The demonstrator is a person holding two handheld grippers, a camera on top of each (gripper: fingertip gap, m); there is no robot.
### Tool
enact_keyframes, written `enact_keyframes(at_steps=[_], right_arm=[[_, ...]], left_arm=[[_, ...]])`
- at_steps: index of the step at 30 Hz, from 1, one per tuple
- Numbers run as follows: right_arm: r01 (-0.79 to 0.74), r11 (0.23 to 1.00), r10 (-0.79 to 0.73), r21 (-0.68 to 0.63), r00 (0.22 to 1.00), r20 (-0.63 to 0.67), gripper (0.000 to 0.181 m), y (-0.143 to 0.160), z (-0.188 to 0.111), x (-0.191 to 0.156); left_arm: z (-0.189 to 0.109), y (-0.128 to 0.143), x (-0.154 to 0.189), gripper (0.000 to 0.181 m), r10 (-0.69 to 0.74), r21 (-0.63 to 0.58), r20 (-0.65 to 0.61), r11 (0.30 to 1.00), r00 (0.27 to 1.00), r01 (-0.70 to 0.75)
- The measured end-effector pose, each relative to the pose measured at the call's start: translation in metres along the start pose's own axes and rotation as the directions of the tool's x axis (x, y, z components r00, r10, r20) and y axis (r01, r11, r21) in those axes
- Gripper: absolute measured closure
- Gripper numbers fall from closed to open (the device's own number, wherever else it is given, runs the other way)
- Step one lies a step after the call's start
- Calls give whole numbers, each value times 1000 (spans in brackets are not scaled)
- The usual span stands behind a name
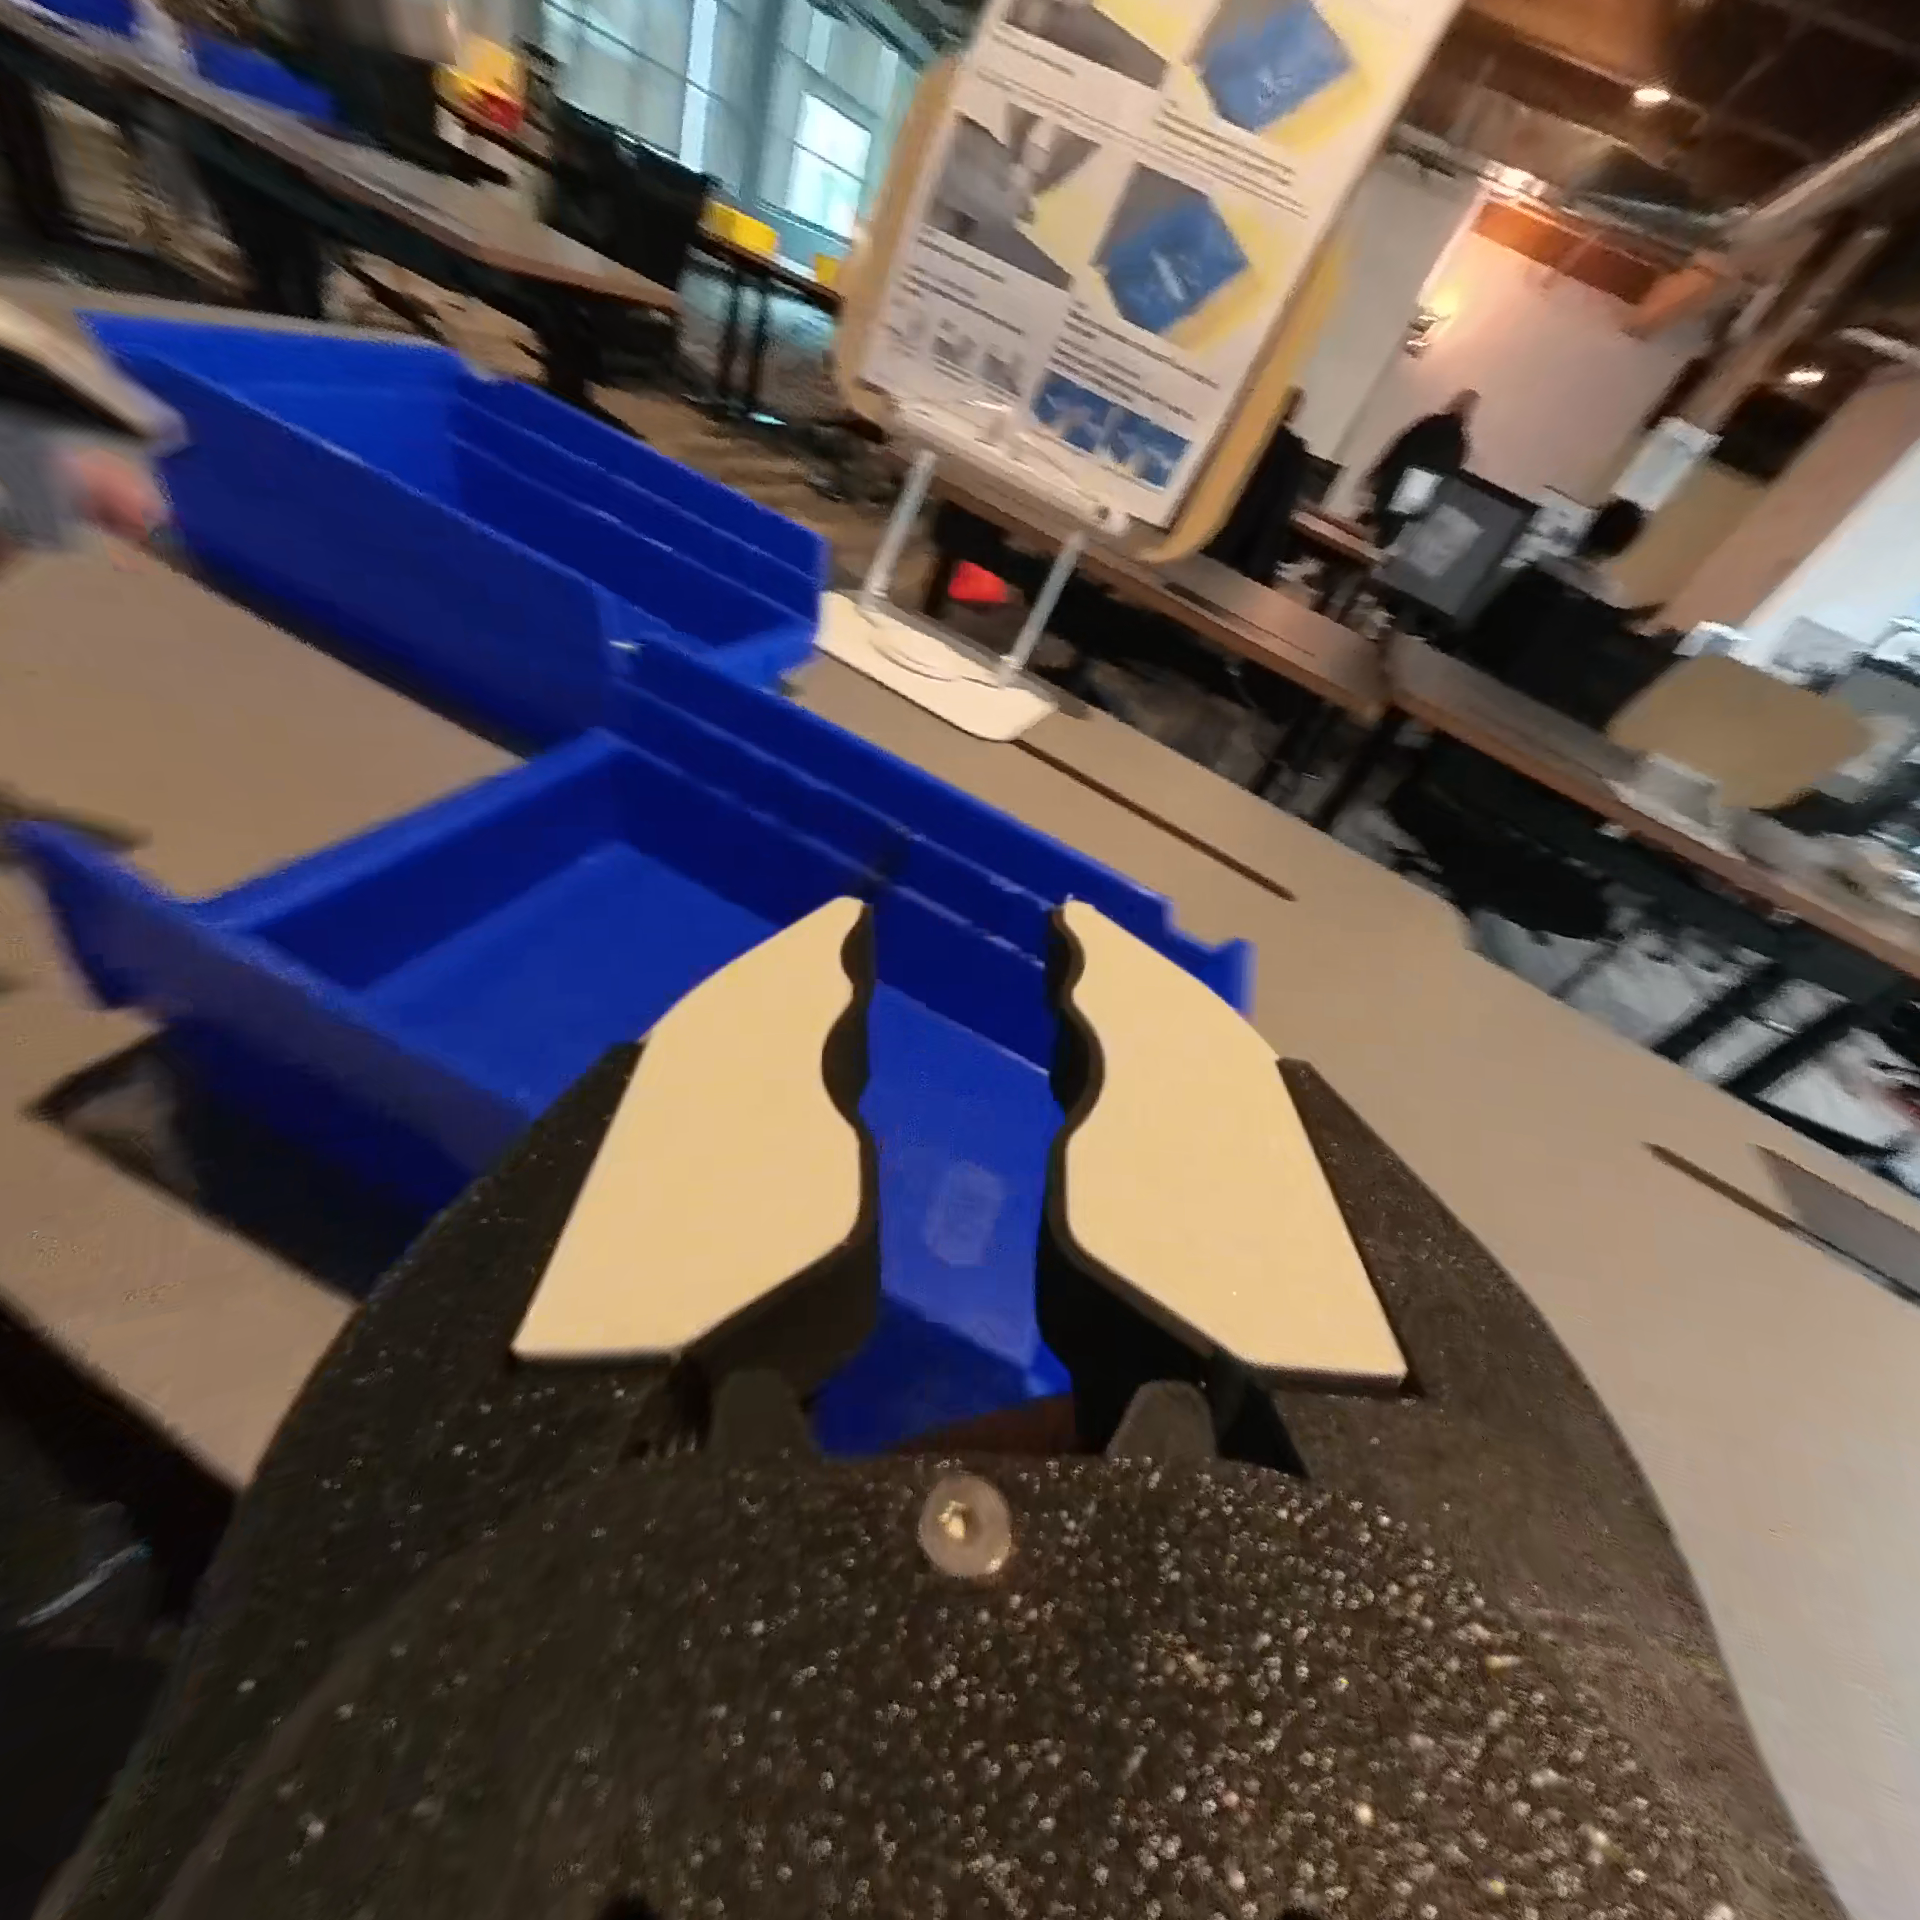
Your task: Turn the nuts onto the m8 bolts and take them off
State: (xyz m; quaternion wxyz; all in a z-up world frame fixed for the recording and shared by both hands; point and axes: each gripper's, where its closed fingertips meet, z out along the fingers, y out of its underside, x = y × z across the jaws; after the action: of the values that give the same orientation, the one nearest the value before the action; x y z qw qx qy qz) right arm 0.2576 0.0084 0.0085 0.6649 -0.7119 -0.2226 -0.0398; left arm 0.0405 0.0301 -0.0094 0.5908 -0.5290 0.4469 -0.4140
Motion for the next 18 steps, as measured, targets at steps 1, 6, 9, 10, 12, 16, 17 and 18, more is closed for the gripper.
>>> enact_keyframes(at_steps=[1,6,9,10,12,16,17,18], right_arm=[[-9,1000,9,12,999,46,150,-1,-2,-12],[37,999,-38,9,976,216,150,-3,0,-61],[55,998,-52,-4,959,279,150,-4,8,-81],[58,998,-53,-8,954,295,150,-4,11,-86],[69,998,-62,-10,946,318,150,-5,16,-95],[90,996,-80,-13,931,355,150,-9,21,-109],[97,995,-85,-16,928,362,150,-9,21,-112],[108,994,-92,-22,926,366,150,-8,21,-116]], left_arm=[[-11,-2,-30,136,-19,-5,86,1000,996,19],[-43,36,-163,125,287,-388,370,912,883,-134],[-44,61,-194,136,426,-580,305,793,852,-189],[-45,69,-202,140,456,-638,290,747,841,-185],[-46,77,-211,145,512,-692,250,688,822,-218],[-61,79,-209,172,545,-758,186,609,818,-233],[-68,79,-211,171,550,-766,184,599,814,-232],[-77,79,-212,171,551,-774,184,592,814,-226]])
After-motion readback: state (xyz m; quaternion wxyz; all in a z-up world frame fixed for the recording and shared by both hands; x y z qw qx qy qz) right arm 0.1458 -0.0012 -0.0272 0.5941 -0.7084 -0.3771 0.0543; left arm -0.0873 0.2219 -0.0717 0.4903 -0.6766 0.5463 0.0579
